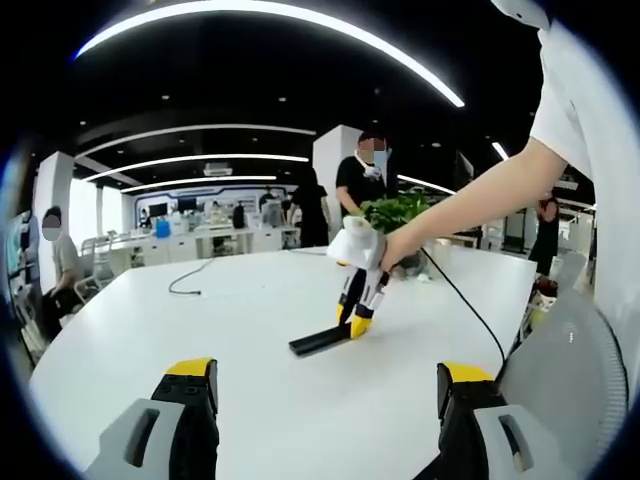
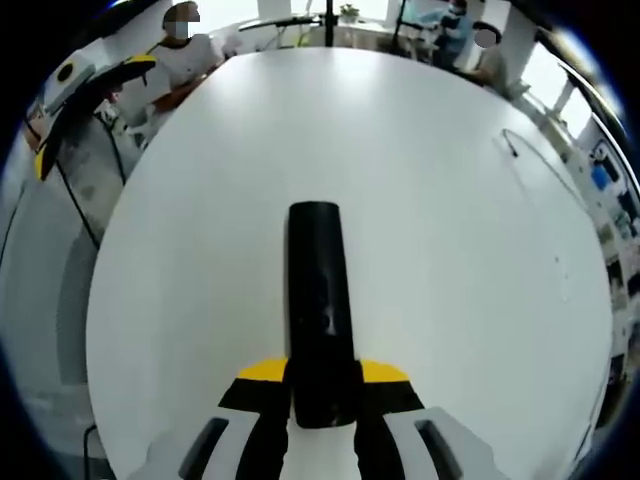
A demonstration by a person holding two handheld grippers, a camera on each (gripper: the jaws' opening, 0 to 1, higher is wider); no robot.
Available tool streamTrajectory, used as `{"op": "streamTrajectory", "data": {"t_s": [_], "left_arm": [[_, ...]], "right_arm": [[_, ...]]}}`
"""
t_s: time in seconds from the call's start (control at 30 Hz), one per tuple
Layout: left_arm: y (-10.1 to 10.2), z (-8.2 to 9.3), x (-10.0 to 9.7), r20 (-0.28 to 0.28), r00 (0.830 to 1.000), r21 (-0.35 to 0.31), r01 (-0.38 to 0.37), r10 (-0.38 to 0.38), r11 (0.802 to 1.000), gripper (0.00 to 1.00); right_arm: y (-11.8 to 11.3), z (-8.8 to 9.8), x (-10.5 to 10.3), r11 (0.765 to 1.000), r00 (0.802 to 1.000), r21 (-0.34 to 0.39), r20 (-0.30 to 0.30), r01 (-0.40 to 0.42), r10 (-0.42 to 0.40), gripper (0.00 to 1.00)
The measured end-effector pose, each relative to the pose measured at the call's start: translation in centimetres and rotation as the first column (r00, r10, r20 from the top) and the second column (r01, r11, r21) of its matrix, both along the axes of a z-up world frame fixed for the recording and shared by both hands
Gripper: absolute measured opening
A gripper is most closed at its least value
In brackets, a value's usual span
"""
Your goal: Press the specified remote control buttons in sequence, fully releasing each button before pressing the next.
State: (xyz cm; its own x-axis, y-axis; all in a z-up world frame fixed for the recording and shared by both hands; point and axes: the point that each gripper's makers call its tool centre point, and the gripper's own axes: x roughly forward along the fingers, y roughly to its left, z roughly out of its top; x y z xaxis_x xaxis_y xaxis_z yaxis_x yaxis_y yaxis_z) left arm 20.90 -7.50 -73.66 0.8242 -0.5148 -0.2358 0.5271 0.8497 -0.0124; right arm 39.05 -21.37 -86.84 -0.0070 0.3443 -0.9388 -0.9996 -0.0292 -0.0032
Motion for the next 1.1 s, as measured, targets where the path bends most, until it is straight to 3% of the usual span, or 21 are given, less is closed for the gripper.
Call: {"op": "streamTrajectory", "data": {"t_s": [0.3,0.57,0.93,1.1], "left_arm": [[0.05,0.05,0.03,0.005,1.000,0.003,-0.005,0.005,1.000,0.94],[0.17,0.00,0.07,0.002,1.000,0.005,-0.012,0.012,1.000,0.94],[0.12,-0.08,0.00,-0.003,1.000,0.007,-0.008,0.008,1.000,0.93],[0.11,-0.15,-0.02,-0.005,1.000,0.011,-0.006,0.006,1.000,0.93]], "right_arm": [[0.06,0.10,-0.08,1.000,0.999,0.010,0.027,-0.027,0.026,0.22],[-0.09,0.12,0.06,0.998,0.999,0.044,0.015,0.035,-0.036,0.22],[0.04,0.29,-0.27,0.998,0.991,0.065,0.130,0.001,-0.009,0.22],[-0.06,0.35,-0.04,0.996,0.991,0.076,0.126,0.039,-0.048,0.22]]}}
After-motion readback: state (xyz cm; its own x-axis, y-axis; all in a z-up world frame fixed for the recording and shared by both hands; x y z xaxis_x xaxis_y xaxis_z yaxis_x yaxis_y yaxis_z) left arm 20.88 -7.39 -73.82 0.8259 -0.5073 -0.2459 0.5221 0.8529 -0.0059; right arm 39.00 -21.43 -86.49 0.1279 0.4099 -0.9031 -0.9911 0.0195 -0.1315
